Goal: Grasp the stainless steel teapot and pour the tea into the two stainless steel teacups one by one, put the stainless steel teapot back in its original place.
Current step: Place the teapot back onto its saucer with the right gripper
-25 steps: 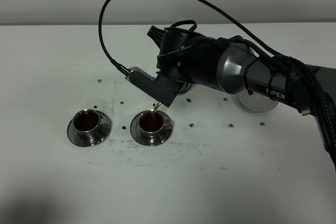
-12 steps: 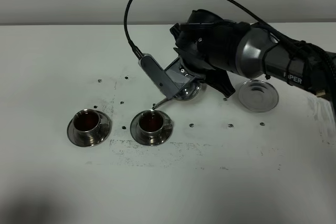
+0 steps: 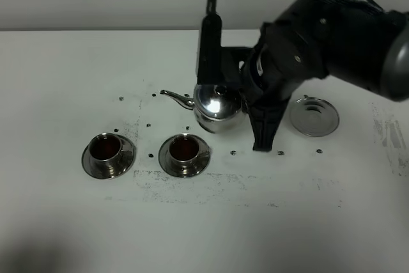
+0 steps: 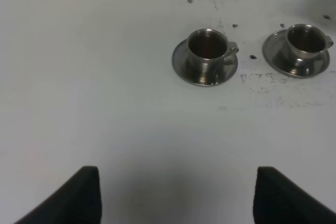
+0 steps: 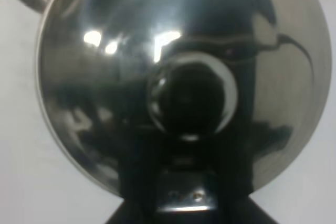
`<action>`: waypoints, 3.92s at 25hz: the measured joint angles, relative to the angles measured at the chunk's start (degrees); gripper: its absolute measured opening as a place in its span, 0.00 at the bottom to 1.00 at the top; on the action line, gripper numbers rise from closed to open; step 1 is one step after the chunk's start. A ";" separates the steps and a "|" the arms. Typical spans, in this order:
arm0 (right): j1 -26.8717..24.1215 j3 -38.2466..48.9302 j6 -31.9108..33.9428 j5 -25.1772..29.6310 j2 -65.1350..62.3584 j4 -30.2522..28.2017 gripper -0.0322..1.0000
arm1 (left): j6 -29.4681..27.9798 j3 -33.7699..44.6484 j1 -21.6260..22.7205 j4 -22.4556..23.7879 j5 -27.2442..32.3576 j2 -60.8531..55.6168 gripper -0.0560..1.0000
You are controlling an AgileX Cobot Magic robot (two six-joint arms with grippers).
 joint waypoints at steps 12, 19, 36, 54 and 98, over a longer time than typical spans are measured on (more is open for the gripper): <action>1.73 20.22 22.24 -12.61 -3.54 15.27 0.20 | 0.00 0.00 0.00 0.00 0.00 0.00 0.61; 1.78 20.27 22.37 -14.79 1.00 16.96 0.20 | 0.00 0.00 0.00 0.00 0.00 0.00 0.61; -26.95 13.91 24.95 -7.90 -5.44 10.17 0.20 | 0.00 0.00 0.00 0.00 0.00 0.00 0.61; -29.34 6.45 24.97 -7.14 8.41 13.47 0.20 | 0.00 0.00 0.00 0.00 0.00 0.00 0.61; -27.97 5.46 28.38 -7.47 7.40 11.58 0.50 | 0.05 0.00 0.00 0.00 0.00 0.00 0.61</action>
